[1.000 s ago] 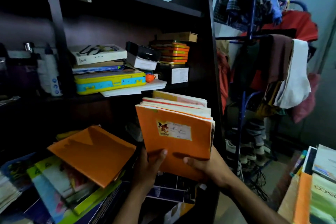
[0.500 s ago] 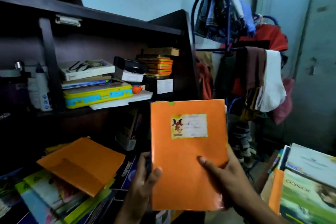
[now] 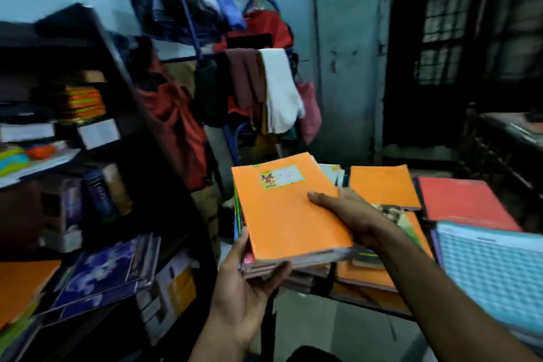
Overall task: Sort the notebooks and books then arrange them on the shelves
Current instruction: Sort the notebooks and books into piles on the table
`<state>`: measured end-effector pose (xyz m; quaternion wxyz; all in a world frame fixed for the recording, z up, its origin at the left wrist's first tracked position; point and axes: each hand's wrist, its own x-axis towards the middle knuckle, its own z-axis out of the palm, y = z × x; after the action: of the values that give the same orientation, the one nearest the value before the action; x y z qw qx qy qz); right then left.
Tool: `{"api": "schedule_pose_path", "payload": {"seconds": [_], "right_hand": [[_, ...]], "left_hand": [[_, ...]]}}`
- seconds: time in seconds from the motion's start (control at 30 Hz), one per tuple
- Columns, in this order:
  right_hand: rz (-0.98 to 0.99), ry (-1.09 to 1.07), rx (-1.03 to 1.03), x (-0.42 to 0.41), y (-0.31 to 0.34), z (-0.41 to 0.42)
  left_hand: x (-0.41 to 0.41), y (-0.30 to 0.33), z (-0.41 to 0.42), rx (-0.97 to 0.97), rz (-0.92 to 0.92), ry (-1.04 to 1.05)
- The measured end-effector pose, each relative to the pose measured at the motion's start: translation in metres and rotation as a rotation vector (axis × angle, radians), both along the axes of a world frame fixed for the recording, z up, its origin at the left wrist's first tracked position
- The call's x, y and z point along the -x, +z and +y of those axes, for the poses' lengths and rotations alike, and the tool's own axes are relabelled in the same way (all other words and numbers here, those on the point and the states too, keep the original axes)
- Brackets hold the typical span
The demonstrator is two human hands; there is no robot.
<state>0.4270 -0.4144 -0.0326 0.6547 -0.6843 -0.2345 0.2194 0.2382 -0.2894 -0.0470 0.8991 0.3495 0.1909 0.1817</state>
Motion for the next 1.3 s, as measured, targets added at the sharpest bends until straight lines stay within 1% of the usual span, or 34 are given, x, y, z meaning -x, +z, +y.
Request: {"api": "schedule_pose_path", "payload": {"seconds": [0.17, 0.33, 0.43, 0.5, 0.57, 0.67, 0.77, 0.9, 1.0, 1.03, 1.1, 1.13, 1.17, 1.2, 1.23, 1.27, 1.3], "right_hand": [[-0.068, -0.096, 0.139, -0.045, -0.002, -0.053], [-0.086, -0.190, 0.136, -0.082, -0.015, -0.081], [-0.156, -0.292, 0.171, -0.100, -0.014, -0.109], [-0.187, -0.311, 0.270, -0.110, -0.014, -0.134], [-0.156, -0.287, 0.412, -0.117, -0.019, -0.154], [-0.046, -0.218, 0.629, -0.121, -0.026, -0.161], [0.015, -0.149, 0.854, -0.118, -0.028, -0.155], [0.072, -0.058, 0.993, -0.112, -0.027, -0.157], [0.021, 0.008, 1.110, -0.108, -0.022, -0.155], [-0.021, -0.020, 1.131, -0.108, -0.019, -0.155], [-0.178, -0.198, 1.129, -0.111, -0.013, -0.156], [-0.271, -0.311, 1.088, -0.113, -0.010, -0.154], [-0.335, -0.383, 1.001, -0.112, -0.004, -0.150], [-0.344, -0.398, 0.863, -0.108, 0.000, -0.141], [-0.296, -0.355, 0.696, -0.100, 0.006, -0.129], [-0.216, -0.271, 0.542, -0.090, 0.008, -0.115], [-0.139, -0.177, 0.445, -0.080, 0.008, -0.100]], "left_hand": [[-0.046, 0.008, -0.033, -0.119, 0.043, -0.071], [-0.079, -0.003, -0.040, -0.173, 0.065, -0.005], [-0.089, -0.008, -0.027, -0.265, 0.059, 0.041], [-0.095, -0.013, -0.017, -0.343, 0.061, 0.084], [-0.098, -0.016, -0.007, -0.372, 0.068, 0.130], [-0.099, -0.017, 0.004, -0.374, 0.060, 0.176], [-0.096, -0.018, 0.010, -0.351, 0.048, 0.206], [-0.088, -0.018, 0.016, -0.335, 0.030, 0.204], [-0.083, -0.016, 0.015, -0.315, 0.016, 0.184], [-0.082, -0.016, 0.014, -0.306, 0.005, 0.173], [-0.080, -0.013, 0.011, -0.287, -0.018, 0.152], [-0.080, -0.012, 0.008, -0.279, -0.030, 0.141], [-0.081, -0.011, 0.006, -0.273, -0.042, 0.130], [-0.081, -0.010, 0.003, -0.265, -0.053, 0.120], [-0.082, -0.010, 0.000, -0.258, -0.060, 0.112], [-0.083, -0.009, -0.003, -0.253, -0.064, 0.103], [-0.084, -0.009, -0.007, -0.251, -0.065, 0.092]]}}
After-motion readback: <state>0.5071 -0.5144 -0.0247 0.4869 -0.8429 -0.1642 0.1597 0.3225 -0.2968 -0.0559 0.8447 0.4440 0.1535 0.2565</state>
